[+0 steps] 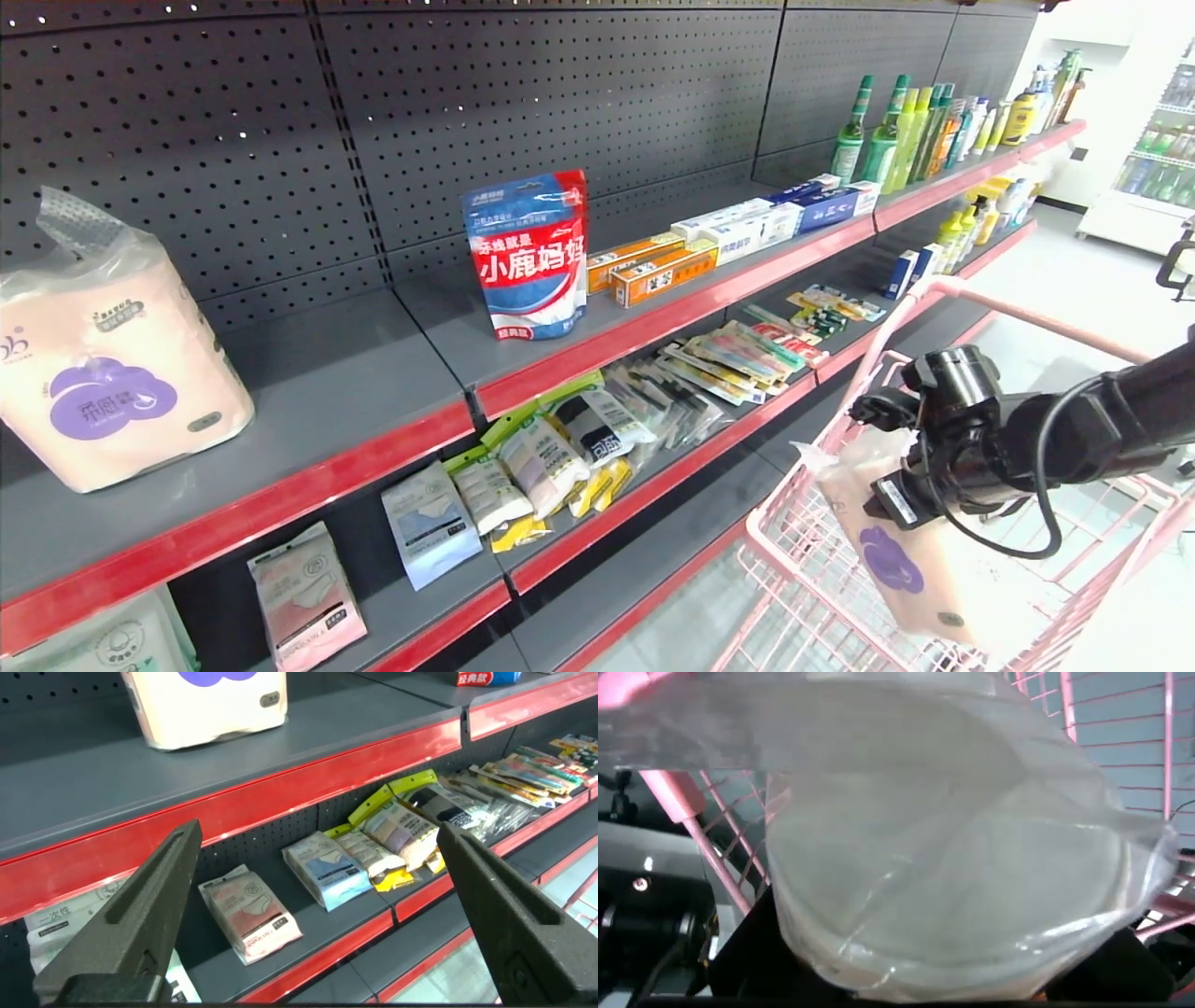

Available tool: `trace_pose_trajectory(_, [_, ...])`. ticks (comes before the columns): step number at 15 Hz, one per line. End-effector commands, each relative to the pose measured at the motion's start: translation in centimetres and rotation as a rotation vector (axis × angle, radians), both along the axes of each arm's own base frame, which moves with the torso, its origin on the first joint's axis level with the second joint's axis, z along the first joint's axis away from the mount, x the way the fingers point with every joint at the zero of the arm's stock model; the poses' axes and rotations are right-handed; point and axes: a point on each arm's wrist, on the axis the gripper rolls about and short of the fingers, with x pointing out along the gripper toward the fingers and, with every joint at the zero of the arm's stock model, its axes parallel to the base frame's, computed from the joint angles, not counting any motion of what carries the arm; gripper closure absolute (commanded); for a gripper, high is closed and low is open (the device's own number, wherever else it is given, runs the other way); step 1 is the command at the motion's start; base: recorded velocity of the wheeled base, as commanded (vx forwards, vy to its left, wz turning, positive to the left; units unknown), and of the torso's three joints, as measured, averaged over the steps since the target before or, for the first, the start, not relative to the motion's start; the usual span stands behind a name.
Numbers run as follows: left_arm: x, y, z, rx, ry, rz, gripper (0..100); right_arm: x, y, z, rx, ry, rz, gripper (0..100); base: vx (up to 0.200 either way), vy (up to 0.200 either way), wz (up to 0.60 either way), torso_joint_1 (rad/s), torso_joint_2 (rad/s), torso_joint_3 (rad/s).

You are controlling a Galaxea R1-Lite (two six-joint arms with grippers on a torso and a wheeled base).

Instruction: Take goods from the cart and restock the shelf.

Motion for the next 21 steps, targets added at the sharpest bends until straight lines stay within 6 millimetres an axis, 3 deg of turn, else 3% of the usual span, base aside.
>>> trace_pose_trajectory(1, [0.0, 0.0, 0.0, 0.000, -0.001, 0.001, 0, -1.5, -0.6, 5.0, 0.023, -0.169, -0.050, 100, 0.000, 0.000, 0.00, 0.000, 0.00, 0.000])
trace_pose_trajectory(5, [0.0, 0.0, 0.0, 0.000, -0.001, 0.001, 0, -6.1, -1.0, 10.7, 0.067, -0.369, -0.078, 100, 0.000, 0.000, 0.00, 0.000, 0.00, 0.000])
trace_pose_trajectory(6, [0.0, 0.0, 0.0, 0.000, -0.001, -0.001, 0, -8.5, -1.1, 12.1, 0.075, -0.428, -0.073, 100, 0.000, 0.000, 0.00, 0.000, 0.00, 0.000])
trace_pose_trajectory(7, [0.0, 0.0, 0.0, 0.000, -0.001, 0.001, 0, -9.3, -1.0, 12.6, 0.081, -0.453, -0.066, 100, 0.000, 0.000, 0.00, 0.000, 0.00, 0.000])
trace_pose_trajectory(9, [0.0, 0.0, 0.0, 0.000, -0.001, -0.001, 0, -13.3, -1.1, 13.3, 0.087, -0.518, -0.043, 100, 0.000, 0.000, 0.00, 0.000, 0.00, 0.000])
trace_pose_trajectory(11, [0.0, 0.0, 0.0, -0.001, -0.001, 0.001, 0, -15.7, -1.5, 13.0, 0.086, -0.541, -0.048, 100, 0.000, 0.000, 0.00, 0.000, 0.00, 0.000])
trace_pose_trajectory(17, [0.0, 0.0, 0.0, -0.001, -0.001, -0.001, 0, -19.2, -2.6, 13.6, 0.065, -0.637, -0.082, 100, 0.000, 0.000, 0.00, 0.000, 0.00, 0.000])
trace_pose_trajectory(21, [0.0, 0.0, 0.0, 0.000, -0.001, 0.001, 0, -19.4, -2.6, 14.1, 0.046, -0.659, -0.057, 100, 0.000, 0.000, 0.00, 0.135, -0.32, -0.179])
